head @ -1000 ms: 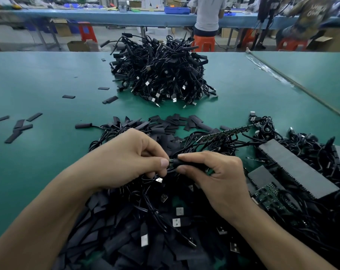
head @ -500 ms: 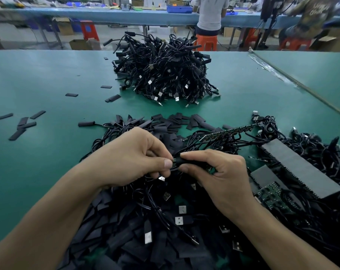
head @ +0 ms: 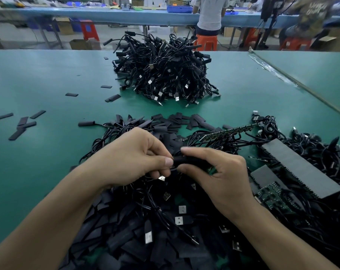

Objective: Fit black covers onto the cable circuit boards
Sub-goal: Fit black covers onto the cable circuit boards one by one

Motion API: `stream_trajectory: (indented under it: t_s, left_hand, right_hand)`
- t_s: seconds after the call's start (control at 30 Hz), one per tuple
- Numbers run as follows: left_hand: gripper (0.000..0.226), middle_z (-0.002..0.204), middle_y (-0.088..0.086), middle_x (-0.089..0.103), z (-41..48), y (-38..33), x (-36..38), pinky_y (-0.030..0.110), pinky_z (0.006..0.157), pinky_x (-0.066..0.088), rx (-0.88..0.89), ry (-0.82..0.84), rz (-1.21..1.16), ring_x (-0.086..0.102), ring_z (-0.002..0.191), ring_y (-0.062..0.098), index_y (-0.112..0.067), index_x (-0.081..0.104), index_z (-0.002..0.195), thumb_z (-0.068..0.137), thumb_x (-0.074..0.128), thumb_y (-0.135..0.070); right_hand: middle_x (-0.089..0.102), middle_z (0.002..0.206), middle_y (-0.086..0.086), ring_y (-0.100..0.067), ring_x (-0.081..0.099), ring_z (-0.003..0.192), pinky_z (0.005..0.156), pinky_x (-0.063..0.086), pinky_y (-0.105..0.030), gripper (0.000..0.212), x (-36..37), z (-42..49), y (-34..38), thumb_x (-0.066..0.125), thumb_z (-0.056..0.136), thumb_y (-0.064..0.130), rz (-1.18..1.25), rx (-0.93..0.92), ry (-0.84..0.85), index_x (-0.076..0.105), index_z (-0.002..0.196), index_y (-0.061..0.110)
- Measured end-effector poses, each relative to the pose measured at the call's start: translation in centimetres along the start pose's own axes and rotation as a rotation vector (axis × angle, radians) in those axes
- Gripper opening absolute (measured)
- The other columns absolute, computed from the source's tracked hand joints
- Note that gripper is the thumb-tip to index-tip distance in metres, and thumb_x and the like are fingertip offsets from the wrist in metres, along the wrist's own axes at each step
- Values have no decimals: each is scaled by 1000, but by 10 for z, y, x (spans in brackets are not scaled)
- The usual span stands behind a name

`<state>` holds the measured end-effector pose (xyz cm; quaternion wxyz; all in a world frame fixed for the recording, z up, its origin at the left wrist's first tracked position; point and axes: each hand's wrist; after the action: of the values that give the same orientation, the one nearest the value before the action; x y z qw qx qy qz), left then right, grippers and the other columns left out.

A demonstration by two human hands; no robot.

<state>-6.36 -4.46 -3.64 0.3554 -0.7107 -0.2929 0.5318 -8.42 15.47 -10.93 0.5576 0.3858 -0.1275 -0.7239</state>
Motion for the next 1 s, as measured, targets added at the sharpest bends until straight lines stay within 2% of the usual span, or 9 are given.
stream_trajectory:
  t_s: [0.07, 0.17, 0.27, 0.47, 0.63, 0.73, 0.87, 0.93, 1.0]
  left_hand:
    - [13, 73, -2, 76, 1, 0, 0, 12, 53, 47, -9, -38, -2, 66, 58, 5, -16, 76, 82, 92, 68, -18]
    - [14, 72, -2, 76, 1, 1, 1, 8, 46, 41, -25, -85, -28, 65, 56, 3, -15, 75, 81, 93, 67, -18]
    - [14, 72, -3, 76, 2, 2, 3, 8, 46, 40, -29, -98, -27, 65, 56, 4, -16, 75, 81, 92, 68, -19]
    - [14, 70, -3, 76, 3, 2, 4, 8, 47, 41, -15, -126, -29, 66, 56, 5, -17, 75, 79, 91, 69, -18]
    - [13, 70, -3, 76, 3, 3, 2, 9, 52, 44, -11, -144, -25, 67, 57, 7, -16, 75, 79, 91, 70, -17]
    - [13, 71, -4, 76, 3, 2, 2, 7, 48, 42, -1, -118, -12, 68, 57, 6, -17, 75, 79, 91, 70, -18]
    - [11, 70, -16, 74, -1, 1, 1, 12, 53, 44, 90, -150, 175, 65, 60, -4, -30, 75, 78, 87, 72, -34]
    - [19, 71, -25, 70, -6, 1, -4, 22, 60, 48, 111, -197, 455, 63, 69, -9, -40, 72, 82, 81, 67, -58]
    - [33, 66, -25, 64, -10, 1, -10, 24, 55, 42, 95, -267, 734, 56, 68, -8, -44, 68, 81, 77, 53, -72]
  right_hand:
    - [69, 77, 24, 5, 67, 75, 70, 48, -6, 31, -1, 1, 1, 83, 75, 32, 60, 129, -93, 74, 105, 30]
    - [73, 81, 19, -2, 70, 73, 69, 55, -16, 17, 0, 2, 1, 78, 76, 35, 177, 228, -160, 73, 93, 36]
    - [75, 83, 17, -4, 71, 73, 66, 55, -16, 19, 0, 2, 2, 78, 78, 31, 263, 271, -131, 75, 96, 35]
    - [75, 87, 18, -2, 72, 79, 74, 55, -16, 24, 2, 1, 2, 82, 78, 27, 203, 250, -103, 75, 101, 30]
    - [75, 85, 18, -4, 72, 79, 73, 55, -17, 22, 1, 1, 3, 77, 75, 35, 254, 276, -57, 74, 97, 36]
    - [76, 80, 8, -10, 73, 73, 69, 58, -23, 12, 0, 2, 3, 79, 77, 31, 358, 339, -72, 77, 89, 32]
    - [74, 72, -2, -13, 70, 64, 63, 54, -20, 9, -1, 5, 4, 79, 76, 23, 560, 405, -88, 77, 84, 25]
    - [73, 72, -3, -13, 69, 63, 64, 54, -19, 8, -3, 6, 4, 79, 80, 15, 581, 391, -105, 77, 84, 22]
    - [73, 71, -4, -14, 68, 63, 64, 53, -18, 11, -5, 8, 5, 75, 83, 9, 591, 386, -169, 76, 83, 20]
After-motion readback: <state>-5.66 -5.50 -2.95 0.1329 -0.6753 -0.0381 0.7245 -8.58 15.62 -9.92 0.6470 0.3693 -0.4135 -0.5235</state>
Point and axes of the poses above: each hand's wrist, its own z-axis towards the middle knuckle, its own x-axis out of the palm, y = z × x
